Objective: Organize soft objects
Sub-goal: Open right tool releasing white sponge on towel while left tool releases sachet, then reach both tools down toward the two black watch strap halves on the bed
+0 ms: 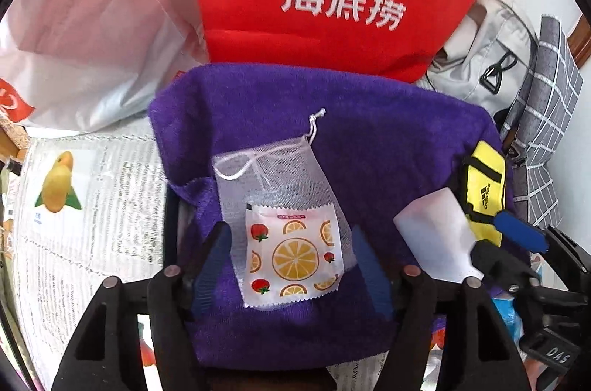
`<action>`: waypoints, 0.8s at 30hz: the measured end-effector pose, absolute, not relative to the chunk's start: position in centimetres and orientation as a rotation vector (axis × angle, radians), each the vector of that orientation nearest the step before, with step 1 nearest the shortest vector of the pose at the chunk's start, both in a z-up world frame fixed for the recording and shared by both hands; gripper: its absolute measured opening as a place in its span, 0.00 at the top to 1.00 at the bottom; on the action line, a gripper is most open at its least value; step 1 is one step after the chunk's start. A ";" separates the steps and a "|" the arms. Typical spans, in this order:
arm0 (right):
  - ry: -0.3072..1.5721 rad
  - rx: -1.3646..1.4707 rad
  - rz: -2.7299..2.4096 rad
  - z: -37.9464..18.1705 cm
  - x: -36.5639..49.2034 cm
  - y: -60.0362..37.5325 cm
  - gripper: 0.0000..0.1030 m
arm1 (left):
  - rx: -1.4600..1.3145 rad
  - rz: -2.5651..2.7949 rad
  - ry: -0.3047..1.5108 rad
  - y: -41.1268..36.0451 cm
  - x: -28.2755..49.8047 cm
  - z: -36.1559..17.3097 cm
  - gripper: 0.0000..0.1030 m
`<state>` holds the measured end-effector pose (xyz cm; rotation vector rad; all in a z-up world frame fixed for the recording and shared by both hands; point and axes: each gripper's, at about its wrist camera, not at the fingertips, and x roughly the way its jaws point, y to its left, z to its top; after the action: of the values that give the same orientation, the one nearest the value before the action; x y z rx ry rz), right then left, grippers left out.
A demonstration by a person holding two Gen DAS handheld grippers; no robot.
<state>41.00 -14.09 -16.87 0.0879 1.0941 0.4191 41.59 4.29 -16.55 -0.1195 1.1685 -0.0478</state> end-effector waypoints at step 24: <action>0.988 0.051 0.356 -11.9 27.1 -18.2 0.51 | -0.165 -0.025 1.040 5.1 28.1 -10.7 0.34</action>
<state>27.12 -18.24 -11.95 0.0515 0.9876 0.3555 28.11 5.14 -10.71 -0.1654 1.0399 -0.0248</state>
